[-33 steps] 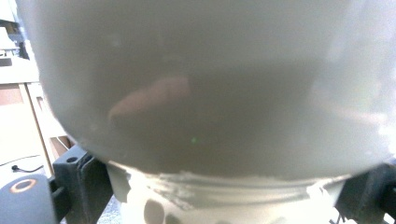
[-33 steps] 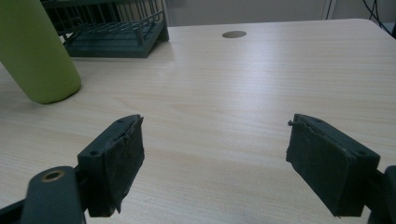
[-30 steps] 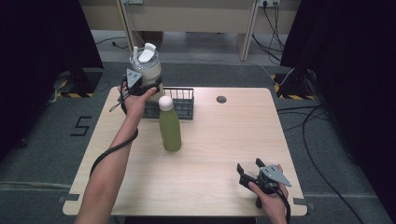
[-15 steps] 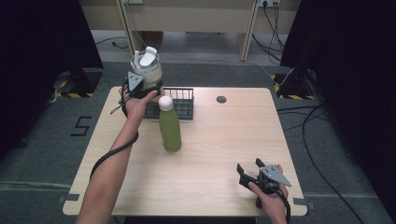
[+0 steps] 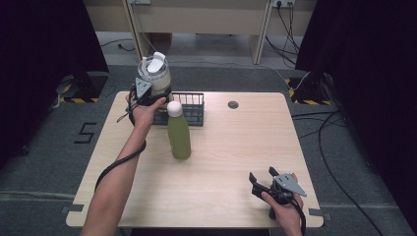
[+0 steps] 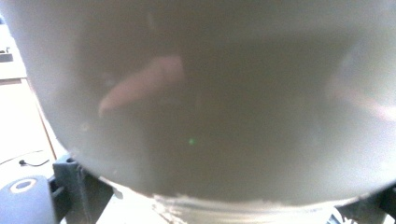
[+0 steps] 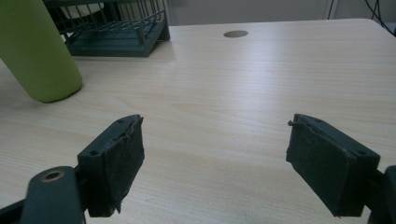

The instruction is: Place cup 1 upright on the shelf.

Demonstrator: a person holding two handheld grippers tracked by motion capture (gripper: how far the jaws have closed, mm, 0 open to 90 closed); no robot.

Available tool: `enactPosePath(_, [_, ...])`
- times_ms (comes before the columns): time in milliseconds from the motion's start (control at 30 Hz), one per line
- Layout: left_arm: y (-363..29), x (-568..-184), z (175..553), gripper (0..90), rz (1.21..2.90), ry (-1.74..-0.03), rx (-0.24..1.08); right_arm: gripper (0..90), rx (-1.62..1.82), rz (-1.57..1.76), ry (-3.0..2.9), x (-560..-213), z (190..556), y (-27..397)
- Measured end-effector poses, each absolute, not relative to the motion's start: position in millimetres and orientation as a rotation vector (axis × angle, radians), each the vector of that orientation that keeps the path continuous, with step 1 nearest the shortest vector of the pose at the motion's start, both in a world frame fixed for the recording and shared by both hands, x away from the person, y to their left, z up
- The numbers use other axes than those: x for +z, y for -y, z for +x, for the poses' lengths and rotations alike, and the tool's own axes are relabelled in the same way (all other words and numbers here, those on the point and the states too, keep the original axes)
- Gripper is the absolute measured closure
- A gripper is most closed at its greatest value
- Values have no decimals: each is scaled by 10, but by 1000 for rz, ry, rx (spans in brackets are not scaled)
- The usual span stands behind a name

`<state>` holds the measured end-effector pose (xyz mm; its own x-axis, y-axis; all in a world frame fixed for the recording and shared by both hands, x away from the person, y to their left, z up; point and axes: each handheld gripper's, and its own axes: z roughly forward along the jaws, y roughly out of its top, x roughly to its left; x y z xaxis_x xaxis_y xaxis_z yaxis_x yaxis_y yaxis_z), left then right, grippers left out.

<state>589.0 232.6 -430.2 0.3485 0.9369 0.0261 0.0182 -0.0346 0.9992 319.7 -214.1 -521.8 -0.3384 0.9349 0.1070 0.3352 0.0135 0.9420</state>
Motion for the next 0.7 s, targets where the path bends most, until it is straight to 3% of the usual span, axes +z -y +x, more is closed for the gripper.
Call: enactPosePath(700, [-2333,-4413,5874,91,1359,-987,969,186,1335,1307,-1722,-5217,3197,2134])
